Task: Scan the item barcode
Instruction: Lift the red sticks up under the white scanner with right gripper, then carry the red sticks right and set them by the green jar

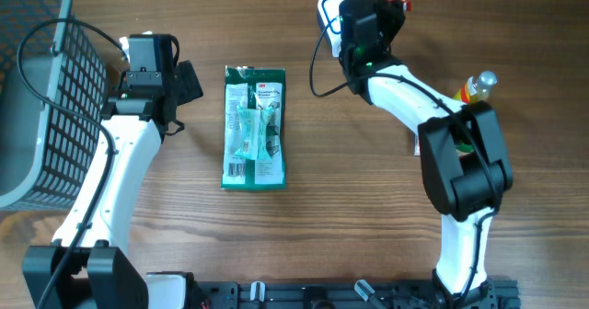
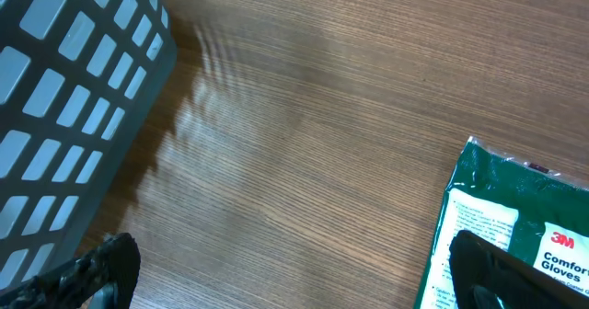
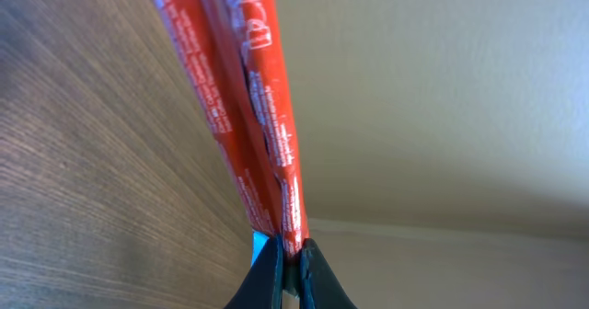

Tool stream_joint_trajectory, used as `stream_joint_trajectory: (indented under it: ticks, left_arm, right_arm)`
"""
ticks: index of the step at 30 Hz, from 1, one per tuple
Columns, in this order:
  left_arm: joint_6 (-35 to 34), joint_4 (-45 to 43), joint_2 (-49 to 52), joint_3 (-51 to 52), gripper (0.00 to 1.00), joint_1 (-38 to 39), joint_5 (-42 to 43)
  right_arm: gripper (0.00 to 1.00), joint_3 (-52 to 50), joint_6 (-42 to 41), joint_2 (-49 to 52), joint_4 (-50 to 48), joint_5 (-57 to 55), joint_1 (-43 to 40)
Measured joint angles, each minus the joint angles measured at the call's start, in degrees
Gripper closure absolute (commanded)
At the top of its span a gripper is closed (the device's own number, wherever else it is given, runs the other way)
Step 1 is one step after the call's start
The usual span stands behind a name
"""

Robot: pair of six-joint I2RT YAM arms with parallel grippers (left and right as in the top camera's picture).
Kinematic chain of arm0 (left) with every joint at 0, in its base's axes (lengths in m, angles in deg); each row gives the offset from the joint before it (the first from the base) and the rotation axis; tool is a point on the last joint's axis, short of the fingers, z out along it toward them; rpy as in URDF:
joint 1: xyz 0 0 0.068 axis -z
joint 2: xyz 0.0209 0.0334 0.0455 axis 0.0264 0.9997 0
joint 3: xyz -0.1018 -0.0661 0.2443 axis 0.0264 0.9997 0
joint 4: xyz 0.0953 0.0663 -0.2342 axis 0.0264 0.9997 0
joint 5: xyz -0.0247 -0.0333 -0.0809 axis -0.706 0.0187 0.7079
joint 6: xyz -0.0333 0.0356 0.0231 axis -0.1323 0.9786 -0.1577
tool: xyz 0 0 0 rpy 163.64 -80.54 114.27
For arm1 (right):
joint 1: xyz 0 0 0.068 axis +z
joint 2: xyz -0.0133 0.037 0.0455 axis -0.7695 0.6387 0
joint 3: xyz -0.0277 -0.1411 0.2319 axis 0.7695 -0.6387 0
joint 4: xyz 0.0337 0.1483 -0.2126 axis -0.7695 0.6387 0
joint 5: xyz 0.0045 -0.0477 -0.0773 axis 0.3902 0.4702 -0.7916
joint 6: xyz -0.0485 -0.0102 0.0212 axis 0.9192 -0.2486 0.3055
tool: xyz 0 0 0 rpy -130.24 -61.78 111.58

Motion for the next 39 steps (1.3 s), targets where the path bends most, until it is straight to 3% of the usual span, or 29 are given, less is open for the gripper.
stream_joint_trajectory:
  ticks: [11, 39]
  left_arm:
    - [0.00, 0.00, 0.00, 0.00, 0.00, 0.00, 0.00]
    - [0.00, 0.00, 0.00, 0.00, 0.00, 0.00, 0.00]
  right_arm:
    - [0.96, -0.02, 2.40, 4.48, -0.39, -0.57, 1.29]
    - [0.96, 0.00, 2.25, 5.11, 4.02, -3.06, 2.89]
